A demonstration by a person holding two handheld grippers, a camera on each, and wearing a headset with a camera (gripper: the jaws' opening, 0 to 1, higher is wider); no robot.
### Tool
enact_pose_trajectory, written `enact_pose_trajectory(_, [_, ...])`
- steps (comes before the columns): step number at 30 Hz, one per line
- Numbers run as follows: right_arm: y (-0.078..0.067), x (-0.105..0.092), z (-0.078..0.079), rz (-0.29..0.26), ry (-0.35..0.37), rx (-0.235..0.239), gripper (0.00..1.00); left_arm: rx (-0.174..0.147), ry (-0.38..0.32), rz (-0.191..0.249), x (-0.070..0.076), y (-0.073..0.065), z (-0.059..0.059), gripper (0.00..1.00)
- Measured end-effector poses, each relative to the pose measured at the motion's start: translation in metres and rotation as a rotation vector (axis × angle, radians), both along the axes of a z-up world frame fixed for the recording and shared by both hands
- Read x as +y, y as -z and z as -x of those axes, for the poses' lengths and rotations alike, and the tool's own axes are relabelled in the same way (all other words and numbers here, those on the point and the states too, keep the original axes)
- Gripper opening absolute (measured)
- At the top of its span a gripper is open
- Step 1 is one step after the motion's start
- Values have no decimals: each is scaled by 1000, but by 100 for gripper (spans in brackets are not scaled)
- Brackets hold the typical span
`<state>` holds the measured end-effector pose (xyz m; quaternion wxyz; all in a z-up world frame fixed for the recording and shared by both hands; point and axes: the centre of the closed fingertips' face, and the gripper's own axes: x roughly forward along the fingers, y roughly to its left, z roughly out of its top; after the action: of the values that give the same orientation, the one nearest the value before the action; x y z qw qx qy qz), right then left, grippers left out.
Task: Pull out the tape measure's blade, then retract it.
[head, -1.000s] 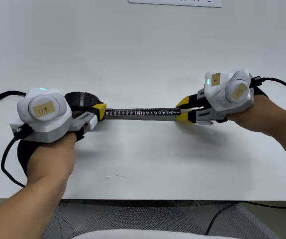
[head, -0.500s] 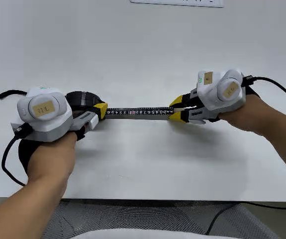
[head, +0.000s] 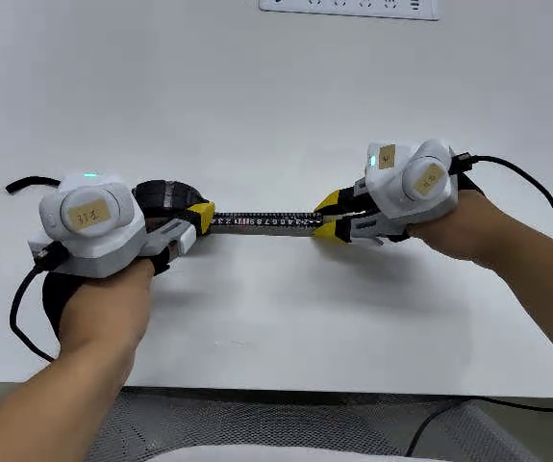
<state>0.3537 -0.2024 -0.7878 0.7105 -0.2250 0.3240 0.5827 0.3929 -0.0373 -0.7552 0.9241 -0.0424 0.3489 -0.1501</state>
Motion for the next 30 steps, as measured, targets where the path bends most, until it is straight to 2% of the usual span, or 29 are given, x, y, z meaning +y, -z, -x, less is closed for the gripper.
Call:
enact_pose_trajectory(13, [-1,19,-4,-29,6,7,10,1,-3,23,0,1,0,57])
enact_pose_trajectory(30, [-1,64,-7,-74,-18,15,11,10,-3,36,0,2,-1,57])
